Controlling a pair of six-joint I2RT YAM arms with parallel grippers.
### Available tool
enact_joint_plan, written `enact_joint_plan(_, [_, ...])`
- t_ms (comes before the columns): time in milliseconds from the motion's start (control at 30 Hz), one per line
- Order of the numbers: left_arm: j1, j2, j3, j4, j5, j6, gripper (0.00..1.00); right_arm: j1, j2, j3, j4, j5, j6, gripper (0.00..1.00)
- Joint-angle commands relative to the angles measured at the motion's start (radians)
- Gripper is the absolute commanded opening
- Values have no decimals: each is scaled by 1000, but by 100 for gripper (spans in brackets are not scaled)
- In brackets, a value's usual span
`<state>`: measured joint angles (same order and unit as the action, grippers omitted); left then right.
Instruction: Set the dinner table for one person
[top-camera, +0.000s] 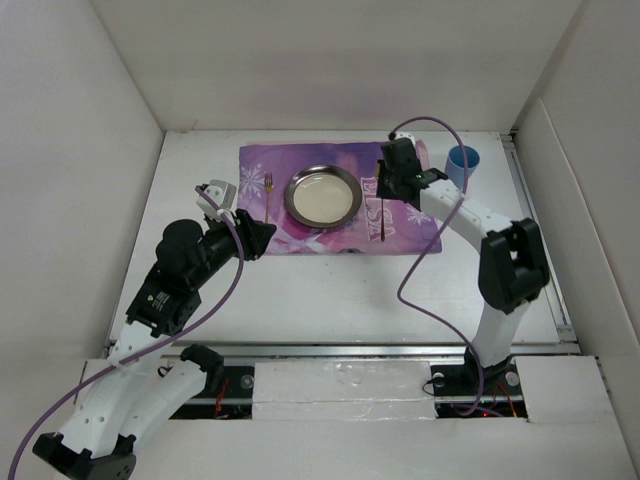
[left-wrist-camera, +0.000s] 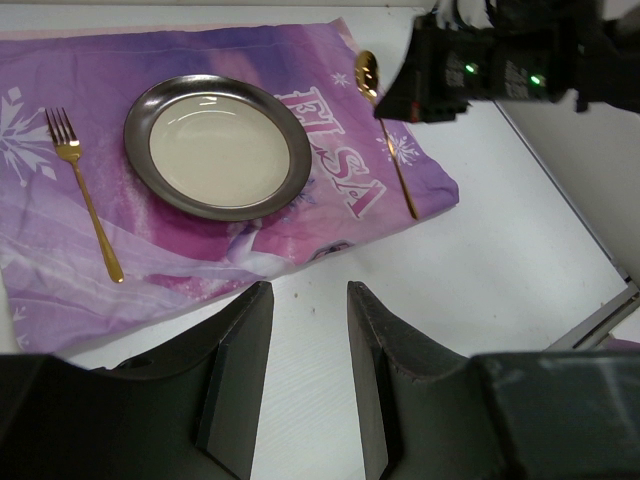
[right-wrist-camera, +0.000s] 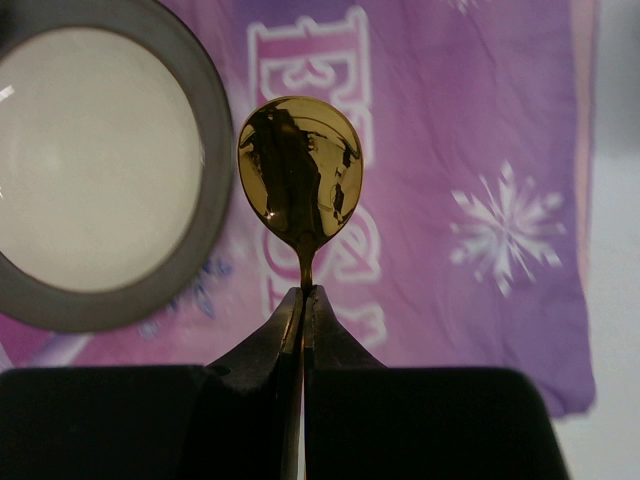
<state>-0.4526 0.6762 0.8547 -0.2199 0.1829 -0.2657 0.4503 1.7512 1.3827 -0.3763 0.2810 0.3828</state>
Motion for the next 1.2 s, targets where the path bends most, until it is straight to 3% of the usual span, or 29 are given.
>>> enact_joint_plan(0, [-5,-1,-2,48,-6,13,33,-22,155,189,1,-97,-97,0])
enact_joint_plan(267, [-5,19,0,39,-33,19,33,-64,370,423,-55,-134,-124,0])
enact_joint_plan(800, [-5,48,4,36,-51,22,33,-117,487,498,-49,-198,-133,0])
enact_joint_plan(1167, [-5,59,6,36,-49,22,33,-127,521,464,2,-249,-81,0])
